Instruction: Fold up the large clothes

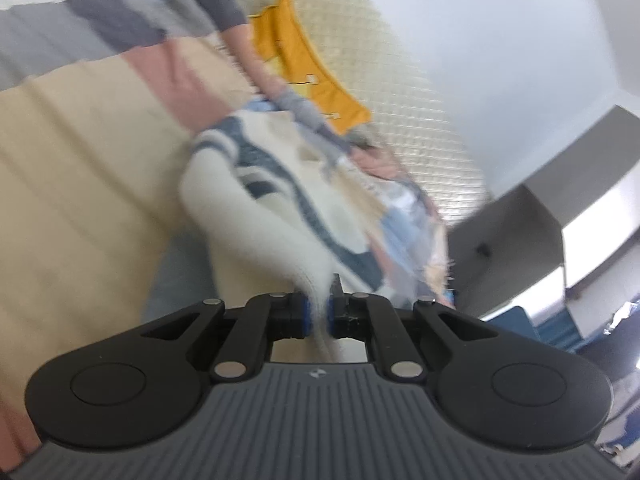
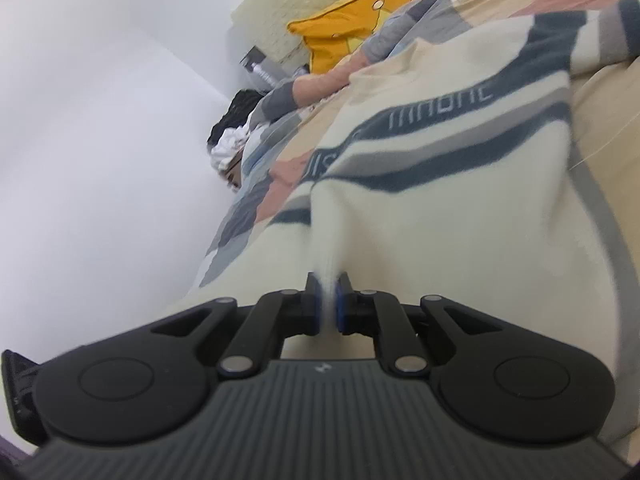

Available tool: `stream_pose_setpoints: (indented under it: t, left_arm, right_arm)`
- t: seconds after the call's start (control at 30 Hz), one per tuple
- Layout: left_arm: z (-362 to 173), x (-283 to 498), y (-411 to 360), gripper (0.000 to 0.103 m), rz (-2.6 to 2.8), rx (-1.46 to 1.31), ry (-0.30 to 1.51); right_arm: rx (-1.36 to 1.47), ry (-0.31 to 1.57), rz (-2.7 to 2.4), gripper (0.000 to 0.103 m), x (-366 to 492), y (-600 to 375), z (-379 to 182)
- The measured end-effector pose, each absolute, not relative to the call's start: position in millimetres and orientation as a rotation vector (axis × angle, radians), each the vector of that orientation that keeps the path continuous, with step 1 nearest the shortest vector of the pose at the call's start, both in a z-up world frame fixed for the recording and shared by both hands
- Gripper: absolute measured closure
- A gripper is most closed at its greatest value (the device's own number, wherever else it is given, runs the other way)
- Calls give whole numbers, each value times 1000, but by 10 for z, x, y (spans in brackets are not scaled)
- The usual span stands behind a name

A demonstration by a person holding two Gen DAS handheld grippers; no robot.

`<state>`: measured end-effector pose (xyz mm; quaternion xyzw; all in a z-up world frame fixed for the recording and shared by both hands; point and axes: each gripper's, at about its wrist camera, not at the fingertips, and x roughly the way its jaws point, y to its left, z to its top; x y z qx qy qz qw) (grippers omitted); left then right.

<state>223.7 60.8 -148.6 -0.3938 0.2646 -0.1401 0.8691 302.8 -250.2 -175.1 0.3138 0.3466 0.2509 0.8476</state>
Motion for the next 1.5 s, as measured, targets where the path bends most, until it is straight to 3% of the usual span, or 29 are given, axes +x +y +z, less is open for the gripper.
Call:
stream_pose_setpoints:
  t: [0.23,0.57,0.6,0.7,0.87,1.0,1.5]
  left_arm:
    - [-1335,2622,436,94,-416,-790,529]
    - [-1189,3058,494,94,-499,-761,511]
    - [-1220,3058,508,94,-509,-766,515]
    - [-1284,3011,553,94,-517,-764,526]
    - [-1341,2921,635,94,-522,-775,533]
    - [-1356,2883,637,94,-530,-765,545]
    - [-1365,2642,712,94,-497,-754,543]
  right_arm:
    - [670,728,493,94,3146,-2612,-1771]
    - [505,573,594,90,2859,-2591,-1424]
    - [485,566,601,86,2832,-2577,-1394]
    - [382,537,644,50,2681,-2437,-1291]
    - [294,505,709,47,2442,-2237,-1229]
    - [212,428,743,28,2293,-2038,-1133]
    - [-139,354,661,28,2244,-1351,-1394]
